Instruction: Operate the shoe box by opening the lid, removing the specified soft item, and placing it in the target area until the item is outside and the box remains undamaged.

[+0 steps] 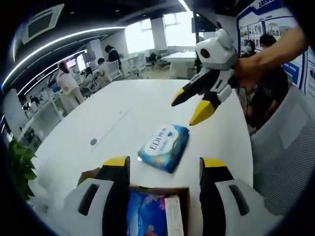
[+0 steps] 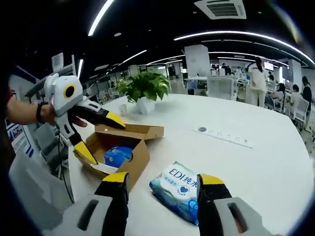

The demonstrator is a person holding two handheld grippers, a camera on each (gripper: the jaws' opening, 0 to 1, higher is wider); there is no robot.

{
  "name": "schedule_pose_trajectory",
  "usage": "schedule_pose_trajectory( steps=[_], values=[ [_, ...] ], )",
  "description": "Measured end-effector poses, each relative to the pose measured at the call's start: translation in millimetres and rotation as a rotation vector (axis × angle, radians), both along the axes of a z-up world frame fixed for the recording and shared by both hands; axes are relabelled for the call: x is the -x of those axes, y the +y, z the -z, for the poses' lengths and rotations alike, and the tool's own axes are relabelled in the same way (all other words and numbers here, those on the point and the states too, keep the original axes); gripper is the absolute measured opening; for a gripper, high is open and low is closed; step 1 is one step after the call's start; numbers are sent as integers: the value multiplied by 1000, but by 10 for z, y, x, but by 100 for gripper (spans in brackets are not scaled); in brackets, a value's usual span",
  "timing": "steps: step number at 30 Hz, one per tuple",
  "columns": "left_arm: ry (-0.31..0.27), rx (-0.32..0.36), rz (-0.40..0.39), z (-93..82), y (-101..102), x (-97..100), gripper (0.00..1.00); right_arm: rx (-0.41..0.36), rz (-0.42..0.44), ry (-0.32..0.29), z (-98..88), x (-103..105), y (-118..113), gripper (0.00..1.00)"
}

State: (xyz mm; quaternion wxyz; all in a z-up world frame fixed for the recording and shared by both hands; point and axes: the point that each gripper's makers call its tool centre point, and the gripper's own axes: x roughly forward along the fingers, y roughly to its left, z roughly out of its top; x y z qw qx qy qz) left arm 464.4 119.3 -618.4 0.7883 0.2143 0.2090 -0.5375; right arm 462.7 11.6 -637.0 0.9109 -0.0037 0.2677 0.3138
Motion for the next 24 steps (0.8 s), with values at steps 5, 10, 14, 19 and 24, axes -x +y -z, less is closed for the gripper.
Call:
schedule_pose_trajectory(
  steps=[5, 10, 14, 19, 24],
  values=[
    [5, 34, -55, -48, 170, -14, 55, 1, -8, 2, -35, 80, 177, 52],
    [12, 65, -94, -100, 305, 51, 55, -4, -11, -3, -107, 130, 318, 52],
    [19, 74, -120, -108, 422, 73, 55, -28, 3, -13, -160, 118, 367, 52],
    [9, 92, -153, -188, 558, 127, 56, -33, 8, -22, -172, 147, 451, 52],
    [-5, 92, -185, -195, 659, 188, 56, -57, 23, -26, -165, 186, 499, 52]
  ],
)
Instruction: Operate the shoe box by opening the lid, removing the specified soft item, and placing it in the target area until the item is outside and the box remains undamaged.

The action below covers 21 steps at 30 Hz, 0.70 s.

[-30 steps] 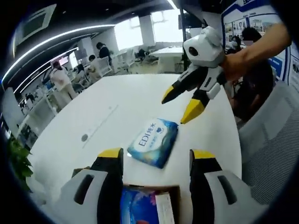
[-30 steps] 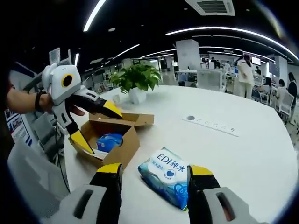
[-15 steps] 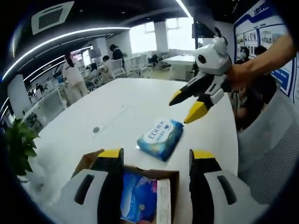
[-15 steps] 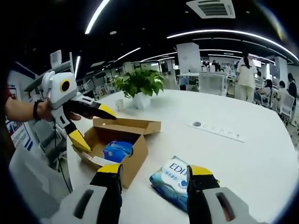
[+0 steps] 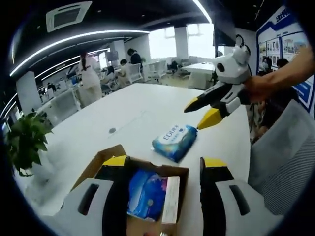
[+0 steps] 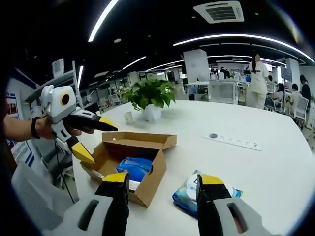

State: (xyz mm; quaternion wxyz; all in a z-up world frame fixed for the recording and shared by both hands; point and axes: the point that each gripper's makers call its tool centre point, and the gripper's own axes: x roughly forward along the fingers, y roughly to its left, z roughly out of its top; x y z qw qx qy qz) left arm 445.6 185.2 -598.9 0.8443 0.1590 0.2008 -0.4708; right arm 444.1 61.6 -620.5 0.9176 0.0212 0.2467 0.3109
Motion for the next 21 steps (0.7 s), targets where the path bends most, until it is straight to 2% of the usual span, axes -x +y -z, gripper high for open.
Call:
schedule_pose_trajectory(
  steps=[9, 14, 17, 21],
  values=[
    [-13, -14, -67, 102, 117, 73, 57, -30, 42, -11, -11, 126, 42, 52],
    [2, -1, -101, 162, 151, 142, 57, -24, 45, -14, 36, 187, 86, 52],
    [16, 21, -131, 186, 187, 201, 57, -45, 56, -11, 70, 235, 114, 52],
    [20, 9, -151, 269, 252, 270, 57, -58, 64, -5, 133, 291, 158, 53]
  ],
)
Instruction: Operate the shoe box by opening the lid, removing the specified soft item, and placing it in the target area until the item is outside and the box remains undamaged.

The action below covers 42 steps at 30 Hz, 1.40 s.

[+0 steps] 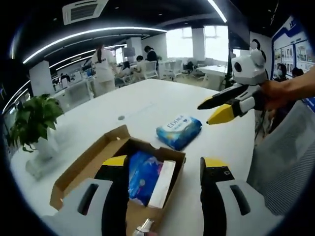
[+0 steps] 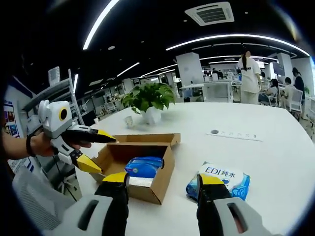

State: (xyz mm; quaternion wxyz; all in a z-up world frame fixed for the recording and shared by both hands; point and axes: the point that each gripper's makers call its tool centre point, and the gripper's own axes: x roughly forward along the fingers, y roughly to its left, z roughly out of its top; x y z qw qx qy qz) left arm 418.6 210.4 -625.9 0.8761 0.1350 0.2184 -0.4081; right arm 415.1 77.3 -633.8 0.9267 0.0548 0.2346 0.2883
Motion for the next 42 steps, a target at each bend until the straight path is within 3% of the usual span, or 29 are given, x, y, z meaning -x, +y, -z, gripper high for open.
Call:
schedule_pose_trajectory(
  steps=[3, 8, 19, 28, 42],
  values=[
    [5, -3, -16, 27, 32, 26, 58, -10, 5, 2, 25, 46, 49, 53],
    [28, 59, -75, -23, 62, 59, 58, -19, 2, 8, 78, 113, 155, 54],
    [32, 51, -162, 46, 326, 74, 60, -45, 5, -7, 88, 228, 242, 54],
    [26, 32, -260, 53, 554, 132, 62, -37, -32, 15, 213, 275, 342, 55],
    [32, 9, -278, 121, 613, 99, 62, 55, -179, 6, 133, -64, 605, 56]
  ],
)
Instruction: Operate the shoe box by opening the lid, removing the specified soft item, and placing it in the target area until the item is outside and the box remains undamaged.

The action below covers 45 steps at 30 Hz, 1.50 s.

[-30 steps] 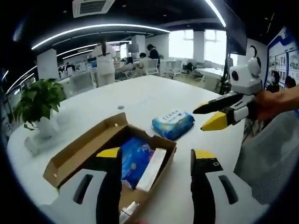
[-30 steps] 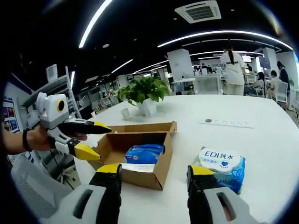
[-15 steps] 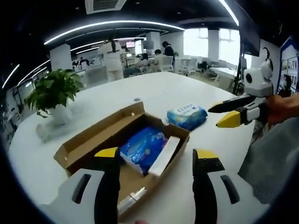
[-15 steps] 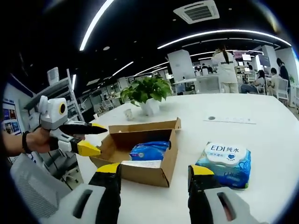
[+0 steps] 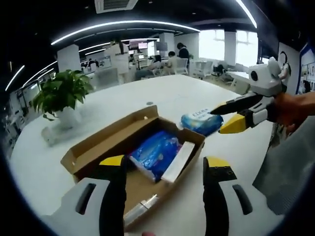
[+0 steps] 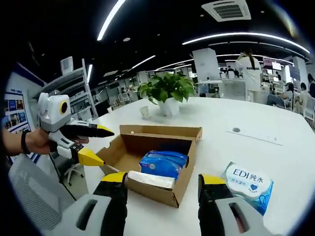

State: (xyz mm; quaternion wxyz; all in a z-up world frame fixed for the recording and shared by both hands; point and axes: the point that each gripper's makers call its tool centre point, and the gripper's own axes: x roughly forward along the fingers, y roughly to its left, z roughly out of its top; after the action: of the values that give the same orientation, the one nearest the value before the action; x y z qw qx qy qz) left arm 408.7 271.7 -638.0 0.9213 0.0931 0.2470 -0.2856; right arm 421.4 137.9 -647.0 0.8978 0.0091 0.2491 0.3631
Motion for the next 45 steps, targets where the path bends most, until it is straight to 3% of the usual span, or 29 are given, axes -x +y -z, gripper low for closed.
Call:
schedule_pose_trajectory(
  steps=[11, 20, 30, 33, 37, 41, 45],
  values=[
    [9, 11, -24, 25, 75, -4, 62, 88, -117, -5, 7, -342, 253, 57],
    [16, 13, -26, 48, 86, -19, 64, 221, -262, -9, 114, -475, 508, 58],
    [54, 24, -3, 148, 31, 16, 67, 436, -462, -57, 250, -581, 670, 57],
    [52, 23, 4, 137, 18, 29, 67, 545, -534, -89, 336, -622, 677, 55],
    [61, 37, 18, 162, -16, 58, 67, 587, -595, -77, 438, -650, 749, 55],
    [59, 28, 26, 165, -23, 77, 67, 698, -685, -105, 558, -675, 767, 55],
    [59, 35, 23, 162, -20, 71, 68, 756, -753, -81, 715, -650, 818, 57]
  ],
)
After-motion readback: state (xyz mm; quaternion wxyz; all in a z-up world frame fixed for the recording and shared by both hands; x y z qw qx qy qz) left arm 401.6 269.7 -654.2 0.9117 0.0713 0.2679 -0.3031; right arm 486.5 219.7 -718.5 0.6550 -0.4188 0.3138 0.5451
